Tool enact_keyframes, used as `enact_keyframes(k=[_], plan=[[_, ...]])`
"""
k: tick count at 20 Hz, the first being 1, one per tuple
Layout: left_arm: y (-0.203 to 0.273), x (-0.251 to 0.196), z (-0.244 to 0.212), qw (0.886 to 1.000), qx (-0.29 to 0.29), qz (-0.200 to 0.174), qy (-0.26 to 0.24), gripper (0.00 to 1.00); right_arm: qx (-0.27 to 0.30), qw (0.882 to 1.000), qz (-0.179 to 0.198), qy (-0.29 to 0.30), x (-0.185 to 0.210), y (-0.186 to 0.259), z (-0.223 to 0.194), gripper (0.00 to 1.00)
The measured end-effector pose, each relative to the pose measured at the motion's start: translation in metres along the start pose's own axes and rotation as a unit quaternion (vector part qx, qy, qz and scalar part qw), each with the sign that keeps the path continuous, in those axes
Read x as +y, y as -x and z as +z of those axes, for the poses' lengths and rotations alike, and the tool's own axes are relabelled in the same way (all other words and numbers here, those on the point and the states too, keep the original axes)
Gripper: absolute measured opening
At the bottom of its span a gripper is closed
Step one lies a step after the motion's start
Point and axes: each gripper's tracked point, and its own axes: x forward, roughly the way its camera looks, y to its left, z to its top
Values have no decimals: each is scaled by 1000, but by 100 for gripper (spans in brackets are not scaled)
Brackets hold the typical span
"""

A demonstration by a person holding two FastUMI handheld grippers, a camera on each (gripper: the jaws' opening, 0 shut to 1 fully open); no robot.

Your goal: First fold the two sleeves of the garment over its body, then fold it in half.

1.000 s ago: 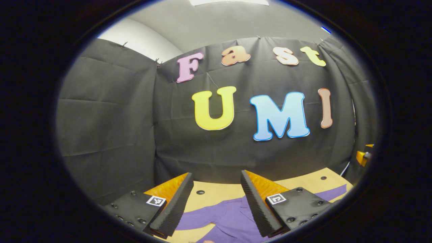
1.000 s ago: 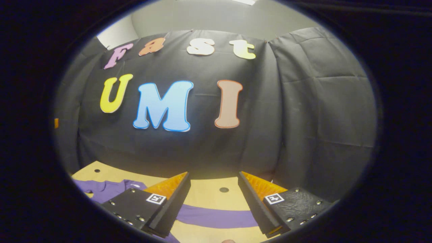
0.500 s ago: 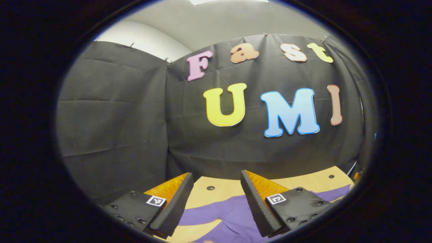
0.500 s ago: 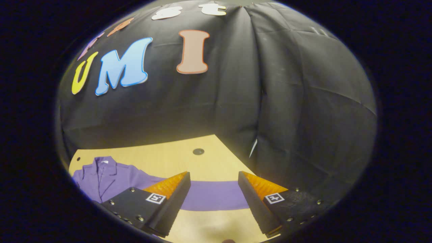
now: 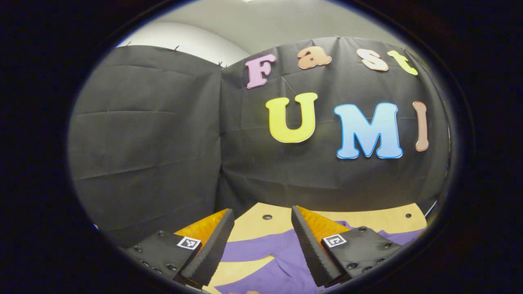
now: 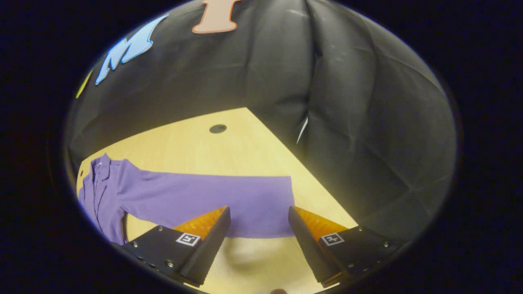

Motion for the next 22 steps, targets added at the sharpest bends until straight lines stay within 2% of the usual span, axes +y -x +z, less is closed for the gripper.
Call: enact_keyframes(k=[6,7,10,13,15,16,18,20,21,22], plan=[[6,4,-3,1000,6,20,0,93,45,999,7,8,6,-6,-5,92],[6,4,-4,1000,7,22,1,93,50,999,8,9,8,-7,-7,94],[5,1,-5,1000,8,22,0,93,44,999,16,-5,9,-11,-14,97],[3,0,-6,1000,9,19,2,94,52,998,26,-6,15,-11,-13,93],[2,-1,-8,1000,12,17,4,94,60,998,24,-9,22,-10,-16,65],[1,-1,-9,1000,12,16,4,94,62,997,31,-15,25,-11,-16,65],[0,1,-8,1000,12,14,4,94,73,996,33,-26,31,-12,-17,33],[2,5,-10,1000,12,14,5,94,76,996,29,-37,34,-9,-18,33],[2,8,-11,1000,12,15,5,94,85,995,30,-46,36,-3,-14,4],[2,11,-11,1000,12,16,6,94,85,995,27,-50,34,-8,-14,3]])
